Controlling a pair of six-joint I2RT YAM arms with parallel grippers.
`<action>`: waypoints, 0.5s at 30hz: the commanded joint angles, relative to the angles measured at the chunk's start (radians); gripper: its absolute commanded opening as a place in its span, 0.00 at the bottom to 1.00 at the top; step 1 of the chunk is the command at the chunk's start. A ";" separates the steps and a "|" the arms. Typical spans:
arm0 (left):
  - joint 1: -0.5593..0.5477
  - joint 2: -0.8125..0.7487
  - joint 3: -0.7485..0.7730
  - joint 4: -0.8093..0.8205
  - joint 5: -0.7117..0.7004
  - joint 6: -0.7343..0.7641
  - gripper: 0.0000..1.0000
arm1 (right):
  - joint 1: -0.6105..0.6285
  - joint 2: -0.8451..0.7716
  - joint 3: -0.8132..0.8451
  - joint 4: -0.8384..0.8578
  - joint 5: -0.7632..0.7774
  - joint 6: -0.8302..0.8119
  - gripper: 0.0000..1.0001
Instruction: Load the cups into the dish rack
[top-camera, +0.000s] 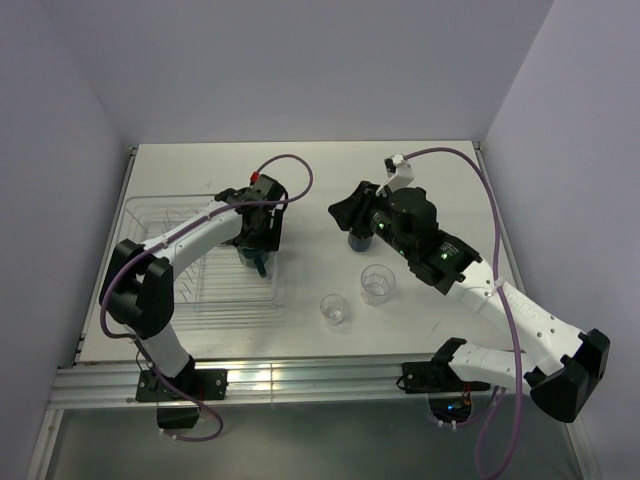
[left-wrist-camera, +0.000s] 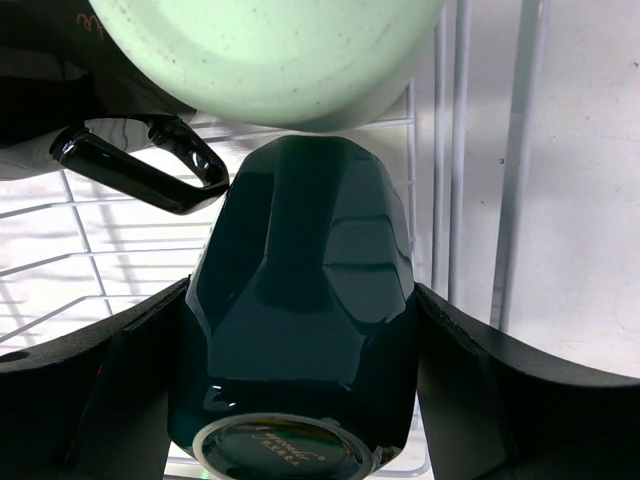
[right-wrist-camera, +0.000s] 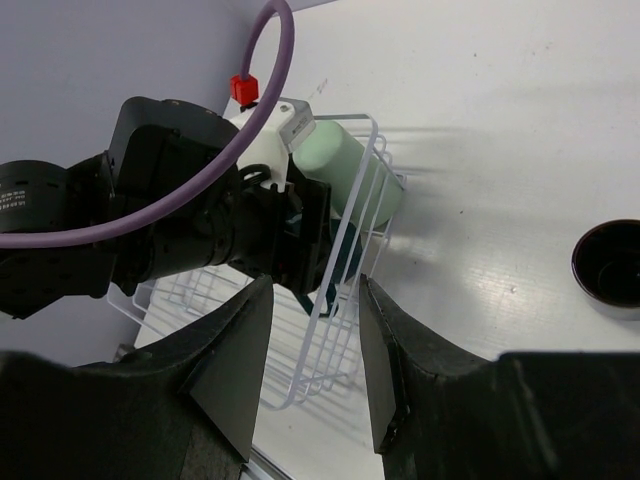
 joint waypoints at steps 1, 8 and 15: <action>-0.004 -0.002 0.036 0.046 -0.037 -0.020 0.19 | 0.001 0.007 0.040 0.013 0.009 -0.011 0.47; -0.004 0.002 0.033 0.049 -0.052 -0.026 0.55 | 0.001 0.015 0.045 0.011 0.003 -0.009 0.47; -0.004 0.001 0.023 0.055 -0.046 -0.024 0.67 | 0.001 0.016 0.046 0.008 0.001 -0.009 0.47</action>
